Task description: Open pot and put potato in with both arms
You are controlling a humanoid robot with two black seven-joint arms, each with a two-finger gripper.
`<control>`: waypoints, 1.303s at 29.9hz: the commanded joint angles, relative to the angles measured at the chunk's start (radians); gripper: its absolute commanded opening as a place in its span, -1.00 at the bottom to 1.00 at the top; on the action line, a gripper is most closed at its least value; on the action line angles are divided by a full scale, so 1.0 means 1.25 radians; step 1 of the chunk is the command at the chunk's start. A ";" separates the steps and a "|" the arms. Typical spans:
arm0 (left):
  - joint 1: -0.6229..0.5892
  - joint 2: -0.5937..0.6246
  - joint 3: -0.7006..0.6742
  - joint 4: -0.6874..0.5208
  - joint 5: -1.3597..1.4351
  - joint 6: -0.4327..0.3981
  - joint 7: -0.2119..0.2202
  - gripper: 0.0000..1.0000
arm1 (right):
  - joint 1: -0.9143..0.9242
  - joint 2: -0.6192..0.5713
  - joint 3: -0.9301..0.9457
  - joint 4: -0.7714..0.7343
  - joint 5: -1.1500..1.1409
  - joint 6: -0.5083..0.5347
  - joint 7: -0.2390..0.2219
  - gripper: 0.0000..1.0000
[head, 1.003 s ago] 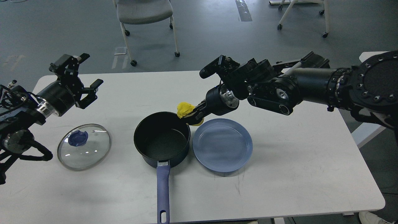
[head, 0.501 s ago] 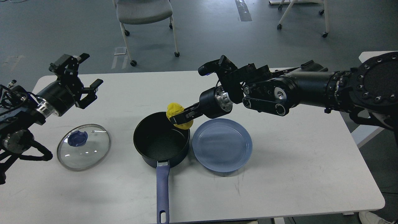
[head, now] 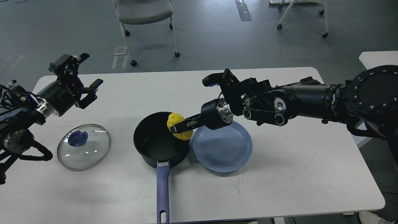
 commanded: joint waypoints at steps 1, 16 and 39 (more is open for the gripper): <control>0.000 0.000 0.000 0.000 0.000 0.000 0.000 0.95 | -0.007 0.000 0.006 -0.001 0.002 -0.003 0.000 -0.36; 0.000 0.000 0.000 0.000 0.000 0.000 0.000 0.95 | -0.010 0.000 0.027 -0.005 0.003 -0.004 0.000 0.61; 0.004 0.004 0.000 0.000 0.000 0.000 0.000 0.95 | -0.173 -0.231 0.373 -0.012 0.273 -0.003 0.000 0.88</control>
